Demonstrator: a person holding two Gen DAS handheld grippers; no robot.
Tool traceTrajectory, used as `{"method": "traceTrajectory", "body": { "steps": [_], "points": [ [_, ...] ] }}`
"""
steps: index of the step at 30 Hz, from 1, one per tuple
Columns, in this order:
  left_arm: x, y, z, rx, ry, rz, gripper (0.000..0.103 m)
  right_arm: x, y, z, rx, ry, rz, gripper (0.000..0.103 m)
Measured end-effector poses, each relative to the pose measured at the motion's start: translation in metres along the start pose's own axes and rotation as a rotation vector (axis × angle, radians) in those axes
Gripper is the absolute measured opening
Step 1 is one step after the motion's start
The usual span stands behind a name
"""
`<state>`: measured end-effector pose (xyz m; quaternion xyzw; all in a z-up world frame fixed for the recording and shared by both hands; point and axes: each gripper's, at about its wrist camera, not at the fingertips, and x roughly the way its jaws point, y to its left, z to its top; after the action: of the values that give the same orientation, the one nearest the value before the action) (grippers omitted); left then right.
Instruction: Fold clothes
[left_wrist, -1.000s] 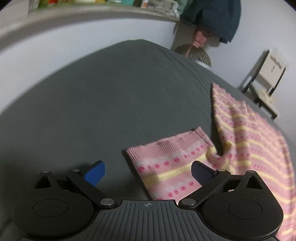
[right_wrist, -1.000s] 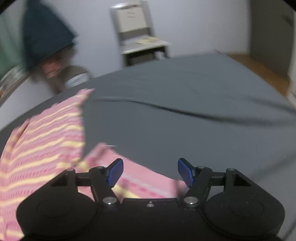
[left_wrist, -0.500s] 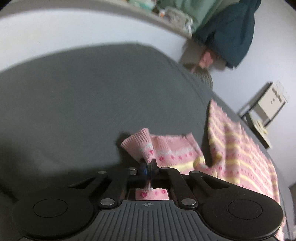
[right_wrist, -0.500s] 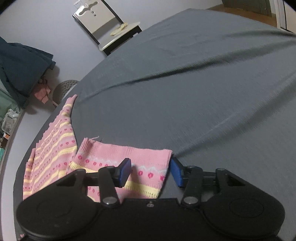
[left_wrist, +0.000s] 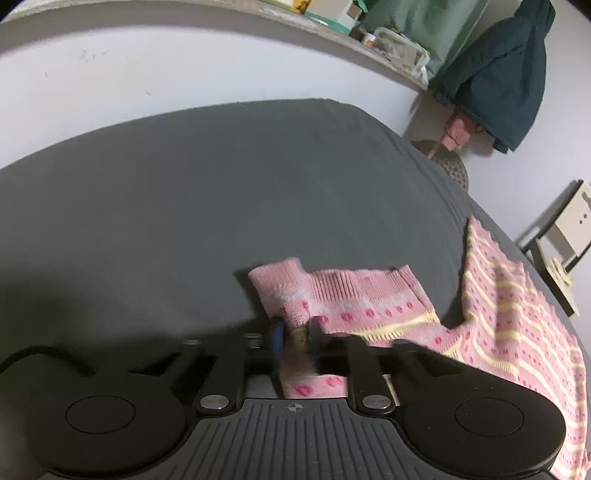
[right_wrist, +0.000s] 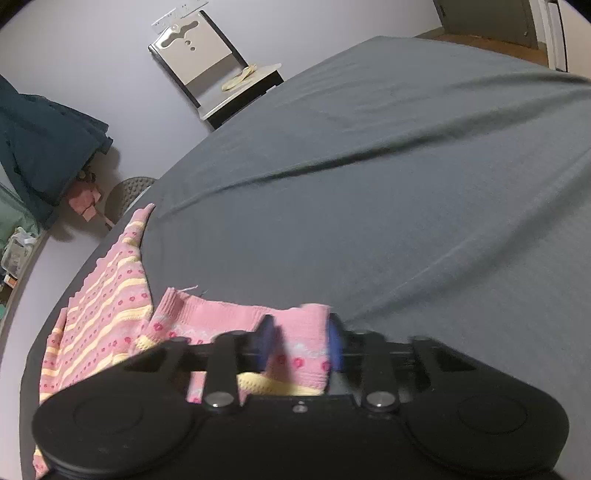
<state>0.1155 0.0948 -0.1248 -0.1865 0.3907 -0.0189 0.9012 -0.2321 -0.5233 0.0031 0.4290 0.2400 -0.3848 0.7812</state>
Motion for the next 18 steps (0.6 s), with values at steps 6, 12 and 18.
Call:
{"method": "traceTrajectory", "body": {
  "steps": [6, 12, 18],
  "points": [
    [-0.032, -0.024, -0.002, 0.026, -0.212, -0.016, 0.103, -0.016, -0.008, -0.002, 0.105, -0.038, 0.050, 0.005],
    [-0.039, -0.094, -0.017, 0.204, -0.131, -0.334, 0.103, -0.056, -0.011, -0.009, 0.166, -0.159, -0.052, 0.005],
    [-0.051, -0.136, -0.063, 0.472, -0.006, -0.455, 0.103, -0.043, -0.027, -0.014, 0.248, -0.075, -0.185, 0.005]
  ]
}}
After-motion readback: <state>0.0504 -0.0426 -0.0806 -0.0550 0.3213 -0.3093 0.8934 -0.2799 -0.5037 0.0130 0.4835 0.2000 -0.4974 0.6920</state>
